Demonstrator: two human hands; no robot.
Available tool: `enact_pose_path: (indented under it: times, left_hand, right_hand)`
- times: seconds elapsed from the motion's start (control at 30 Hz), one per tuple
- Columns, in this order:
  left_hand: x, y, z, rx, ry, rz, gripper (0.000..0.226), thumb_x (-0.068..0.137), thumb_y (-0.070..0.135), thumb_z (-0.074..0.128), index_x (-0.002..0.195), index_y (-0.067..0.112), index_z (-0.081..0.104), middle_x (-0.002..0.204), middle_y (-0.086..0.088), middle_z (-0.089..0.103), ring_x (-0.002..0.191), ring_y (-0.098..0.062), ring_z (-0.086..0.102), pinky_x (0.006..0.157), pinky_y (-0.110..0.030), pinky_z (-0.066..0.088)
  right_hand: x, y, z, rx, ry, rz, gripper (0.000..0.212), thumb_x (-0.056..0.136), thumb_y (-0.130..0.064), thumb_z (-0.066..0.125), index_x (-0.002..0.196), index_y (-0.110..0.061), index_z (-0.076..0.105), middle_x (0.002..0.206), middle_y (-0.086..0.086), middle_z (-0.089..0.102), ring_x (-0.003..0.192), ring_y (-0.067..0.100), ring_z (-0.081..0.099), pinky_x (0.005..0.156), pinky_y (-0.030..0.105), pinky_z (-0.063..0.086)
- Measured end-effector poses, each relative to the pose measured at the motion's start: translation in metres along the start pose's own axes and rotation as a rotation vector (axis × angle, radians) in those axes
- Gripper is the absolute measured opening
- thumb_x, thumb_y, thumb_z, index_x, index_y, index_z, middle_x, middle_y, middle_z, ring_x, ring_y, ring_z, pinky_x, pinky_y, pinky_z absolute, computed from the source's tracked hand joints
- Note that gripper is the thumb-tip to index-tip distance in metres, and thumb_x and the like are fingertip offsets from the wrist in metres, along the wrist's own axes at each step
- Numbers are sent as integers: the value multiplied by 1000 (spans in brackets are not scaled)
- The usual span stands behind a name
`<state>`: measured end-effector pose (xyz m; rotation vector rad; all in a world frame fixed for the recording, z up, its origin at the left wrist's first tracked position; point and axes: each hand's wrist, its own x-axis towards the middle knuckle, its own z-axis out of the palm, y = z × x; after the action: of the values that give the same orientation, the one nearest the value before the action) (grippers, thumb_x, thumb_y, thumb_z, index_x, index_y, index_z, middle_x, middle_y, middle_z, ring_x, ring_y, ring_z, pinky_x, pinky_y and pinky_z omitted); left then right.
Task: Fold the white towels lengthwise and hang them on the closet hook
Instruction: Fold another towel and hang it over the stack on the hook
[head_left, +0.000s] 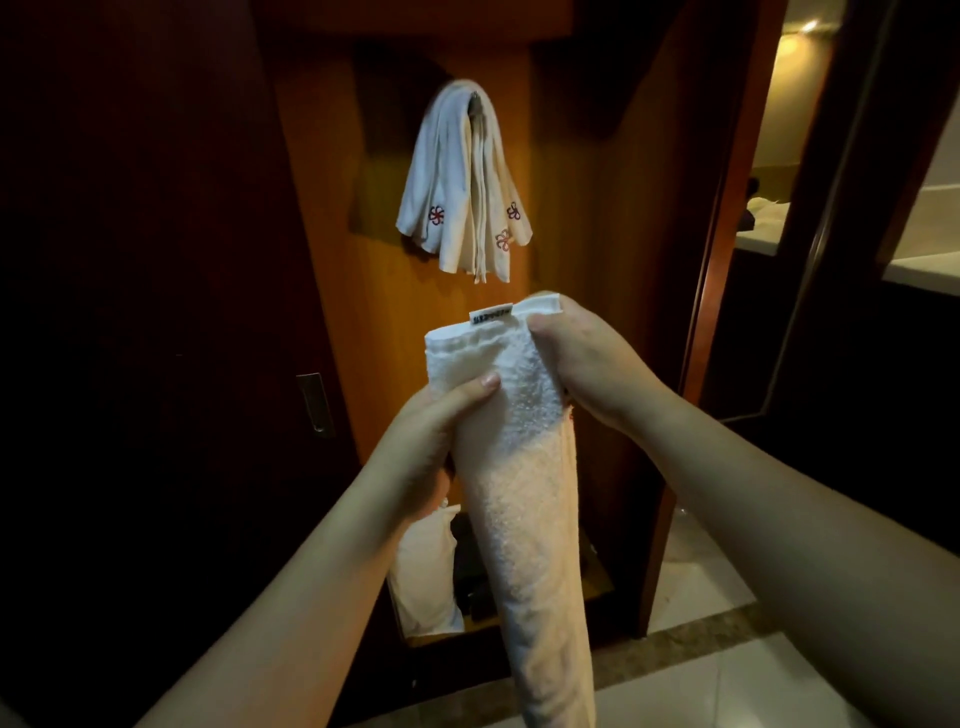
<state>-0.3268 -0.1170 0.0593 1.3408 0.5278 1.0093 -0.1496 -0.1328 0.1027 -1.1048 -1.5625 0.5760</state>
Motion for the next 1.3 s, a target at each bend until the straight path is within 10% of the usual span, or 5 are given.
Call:
enact_pose_path:
  times: [0.4, 0.63, 0.93, 1.13, 1.3]
  left_hand:
    - [30, 31, 0, -76, 224, -106, 26, 90, 24, 70, 115, 18, 67, 104, -5, 77, 95, -25, 75, 82, -45, 57]
    - [40, 42, -10, -42, 251, -42, 25, 90, 25, 70, 114, 19, 68, 104, -4, 77, 96, -25, 74, 84, -48, 56]
    - [40, 50, -8, 8, 253, 16, 27, 91, 27, 69, 118, 21, 67, 105, 1, 77, 95, -19, 74, 79, -43, 56]
    - [40, 53, -4, 59, 221, 75, 19, 91, 25, 69, 110, 25, 71, 106, 4, 77, 95, -12, 74, 83, -38, 52]
    - [42, 57, -1, 75, 215, 92, 13, 90, 24, 70, 101, 27, 76, 105, 5, 77, 94, -11, 73, 82, -36, 50]
  right_hand:
    - [-55, 111, 30, 594, -11, 591, 52, 80, -76, 42, 117, -45, 62, 119, -13, 70, 123, 11, 56, 101, 37, 48]
    - [-97, 110, 59, 367, 231, 361, 40, 85, -49, 68, 119, -41, 48, 104, -14, 68, 91, -4, 68, 71, 14, 53]
    - [-98, 94, 67, -42, 203, 170, 39, 91, -39, 70, 101, -70, 48, 122, -41, 42, 115, -21, 42, 89, -1, 37]
    - [-94, 89, 65, 19, 208, 205, 7, 99, -44, 54, 93, -44, 57, 91, 0, 65, 81, 19, 64, 72, 46, 54]
    - [-95, 88, 65, 71, 272, 213, 13, 103, -44, 48, 91, -47, 52, 82, -2, 64, 69, 21, 61, 59, 38, 52]
